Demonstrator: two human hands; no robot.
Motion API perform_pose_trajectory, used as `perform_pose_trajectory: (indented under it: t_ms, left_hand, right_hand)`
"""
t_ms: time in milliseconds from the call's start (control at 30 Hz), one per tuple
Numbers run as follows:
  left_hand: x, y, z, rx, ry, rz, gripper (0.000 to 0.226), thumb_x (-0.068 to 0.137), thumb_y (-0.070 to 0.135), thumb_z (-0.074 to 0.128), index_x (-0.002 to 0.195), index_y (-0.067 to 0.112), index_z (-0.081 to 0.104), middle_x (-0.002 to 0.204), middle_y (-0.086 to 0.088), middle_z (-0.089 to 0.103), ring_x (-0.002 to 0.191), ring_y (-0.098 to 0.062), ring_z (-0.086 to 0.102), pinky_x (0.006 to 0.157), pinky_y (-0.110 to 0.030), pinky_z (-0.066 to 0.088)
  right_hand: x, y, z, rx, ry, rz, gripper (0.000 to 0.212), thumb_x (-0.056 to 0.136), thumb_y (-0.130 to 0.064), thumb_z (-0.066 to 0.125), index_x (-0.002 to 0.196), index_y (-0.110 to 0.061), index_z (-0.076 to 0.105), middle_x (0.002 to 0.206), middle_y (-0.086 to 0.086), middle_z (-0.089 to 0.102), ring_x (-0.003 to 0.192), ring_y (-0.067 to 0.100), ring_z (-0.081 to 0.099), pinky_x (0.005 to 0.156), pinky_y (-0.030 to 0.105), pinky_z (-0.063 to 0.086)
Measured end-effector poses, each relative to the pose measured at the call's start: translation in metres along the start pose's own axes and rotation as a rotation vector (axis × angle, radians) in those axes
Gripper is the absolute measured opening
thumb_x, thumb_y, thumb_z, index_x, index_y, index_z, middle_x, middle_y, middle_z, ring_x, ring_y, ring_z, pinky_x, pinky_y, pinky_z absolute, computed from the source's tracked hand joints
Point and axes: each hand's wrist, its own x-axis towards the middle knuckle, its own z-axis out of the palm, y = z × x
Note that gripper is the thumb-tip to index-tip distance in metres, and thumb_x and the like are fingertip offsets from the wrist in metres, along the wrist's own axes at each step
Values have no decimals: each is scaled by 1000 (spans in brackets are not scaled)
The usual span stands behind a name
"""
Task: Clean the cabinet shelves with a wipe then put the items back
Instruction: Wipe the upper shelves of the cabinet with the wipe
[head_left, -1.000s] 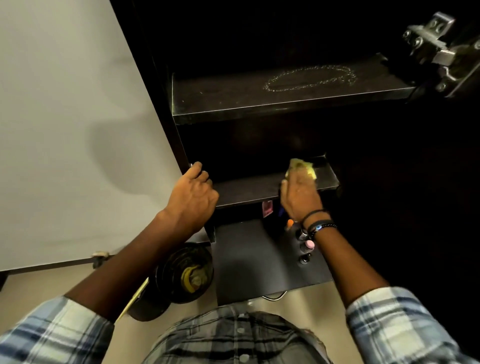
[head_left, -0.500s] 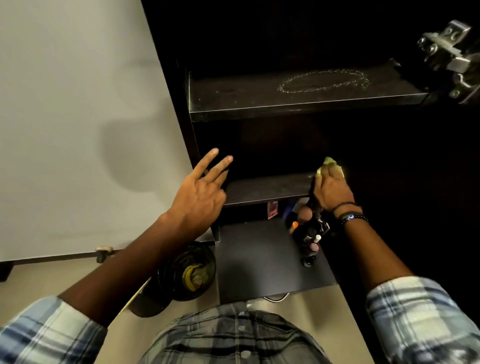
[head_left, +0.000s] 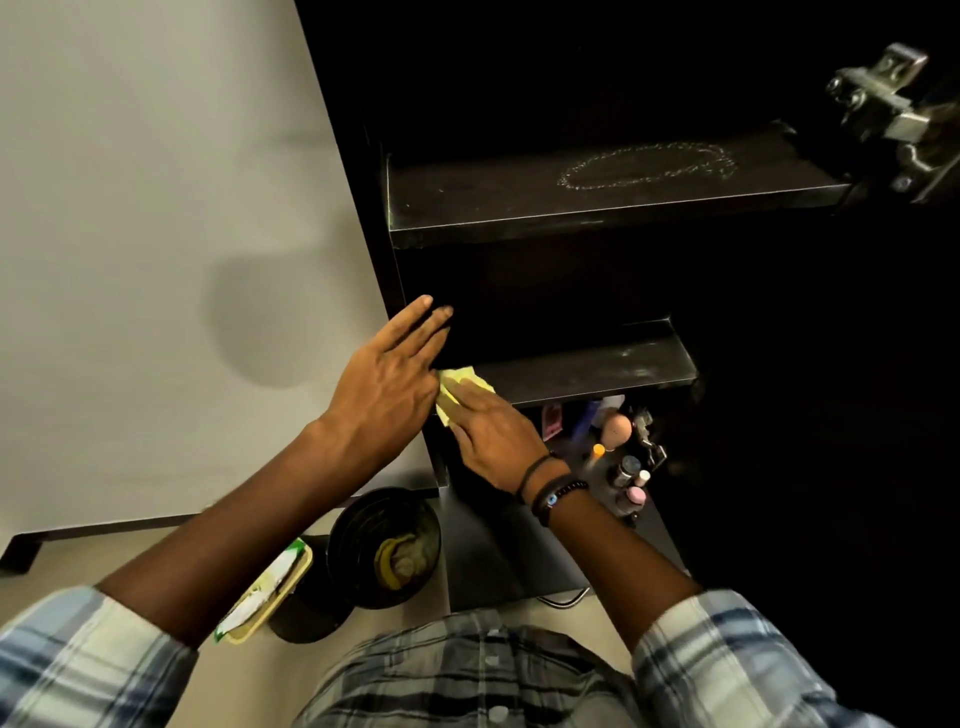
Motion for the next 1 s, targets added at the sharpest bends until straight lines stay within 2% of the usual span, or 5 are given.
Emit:
perform_pose_trajectory:
  t_ms: [367,567,767,867,1000]
  left_hand:
    - [-8,8,-20,-66,7,37,46,99,25,25,143,15,33,157,-12,9,145,-27,-7,111,-47,-19]
    - [-4,4,-21,-180,64,42,51,97,28,35,146,16,28,157,-10,14,146,-25,1,118,-44,-8]
    - [-12,-7,-48,-548,377,-11,61,74,15,62,134,13,50,135,-9,54,121,-28,55,96,-39,47]
    - [-13,-15,-67,-605,584,-17,50,81,15,46,131,11,54,135,-10,54,120,-27,55,93,-38,49]
    - [-6,-34,-81,-426,632,-48,49,82,16,48,130,10,54,137,-13,51,131,-30,44,108,-45,35]
  right_hand:
    - [-39,158,-79,-209,250,786,21,90,-3,46,103,-3,62,107,21,64,100,38,61,81,40,52]
    - [-27,80,-68,0,181,515,29,78,6,52,95,-8,71,94,16,70,90,31,65,79,31,50]
    - [-29,9,-161,90,750,293,23,80,-2,61,99,-9,71,101,3,71,93,14,63,83,21,47]
    - [-37,1,-214,-15,945,97,22,81,1,63,101,-4,71,105,6,70,97,15,64,87,25,50]
    - [-25,37,-262,-116,882,307,23,87,-8,58,108,-7,68,112,9,68,105,20,63,91,29,50]
